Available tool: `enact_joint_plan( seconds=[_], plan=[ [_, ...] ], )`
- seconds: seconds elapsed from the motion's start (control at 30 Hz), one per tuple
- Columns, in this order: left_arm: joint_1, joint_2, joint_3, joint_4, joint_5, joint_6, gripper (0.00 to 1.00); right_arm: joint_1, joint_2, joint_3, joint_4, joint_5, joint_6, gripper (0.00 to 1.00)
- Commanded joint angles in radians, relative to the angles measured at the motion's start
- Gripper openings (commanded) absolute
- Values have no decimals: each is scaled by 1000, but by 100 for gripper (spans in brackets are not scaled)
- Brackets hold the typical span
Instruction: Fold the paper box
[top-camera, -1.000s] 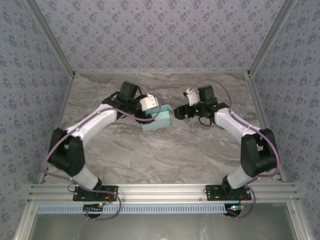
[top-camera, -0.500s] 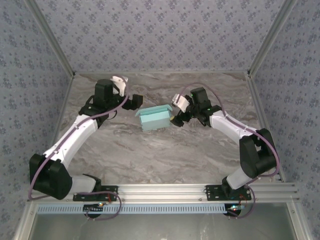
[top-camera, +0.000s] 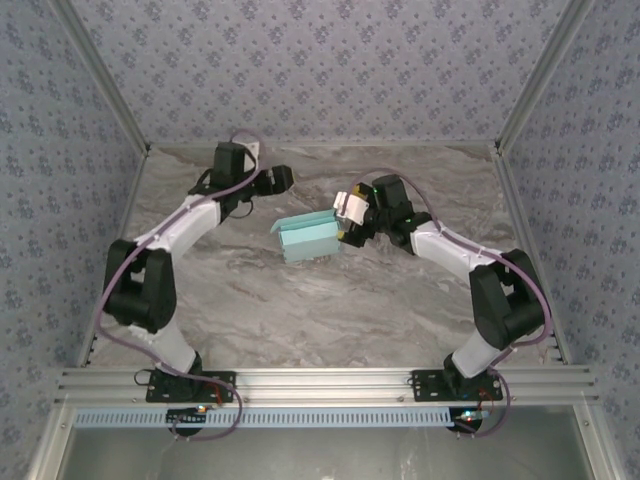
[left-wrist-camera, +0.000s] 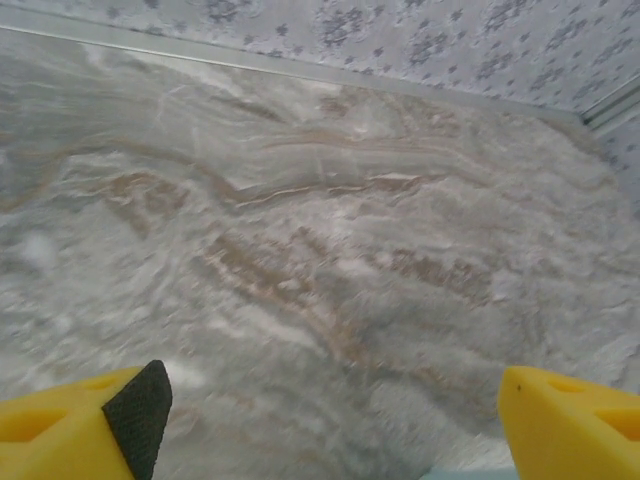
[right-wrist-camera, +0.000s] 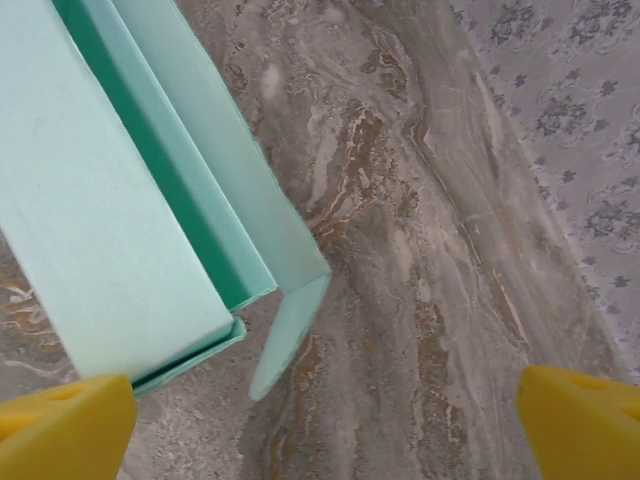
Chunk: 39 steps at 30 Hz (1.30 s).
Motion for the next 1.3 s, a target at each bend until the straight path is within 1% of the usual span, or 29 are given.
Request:
enact_joint_plan(
  seconds=[0.0, 0.17, 0.23, 0.37, 0.5, 0.57, 0.7, 0.83, 0.93, 1.07, 1.17, 1.27],
  plan=[
    [-11, 52, 66, -32, 180, -88, 85, -17, 27, 22, -19, -73, -36, 100],
    [-36, 94, 113, -88, 260, -24, 85, -37, 76, 111, -195, -302, -94, 100],
    [-36, 103, 126, -112, 271, -17, 85, -38, 106, 149, -257, -343, -120, 100],
    [-36, 121, 124, -131, 281, -1, 85, -33, 180, 255, -322, -312, -140, 100],
    [-36, 166, 146, -161, 299, -1, 84, -34, 240, 355, -483, -351, -206, 100],
    [-35, 175, 146, -163, 302, -2, 84, -34, 258, 380, -527, -375, -221, 100],
    [-32, 170, 144, -162, 301, -1, 84, -27, 288, 394, -556, -414, -229, 100],
    [-26, 168, 141, -165, 299, -4, 84, -16, 327, 427, -588, -413, -234, 100],
    [-26, 175, 137, -166, 299, 7, 83, -19, 340, 436, -560, -400, -200, 100],
    [-26, 193, 145, -169, 309, 31, 82, -41, 358, 485, -585, -460, -154, 97],
    [-26, 211, 161, -186, 317, 44, 79, -43, 362, 502, -617, -472, -172, 96],
    [-26, 205, 142, -197, 303, 54, 79, -38, 327, 455, -646, -470, -220, 96]
  ],
)
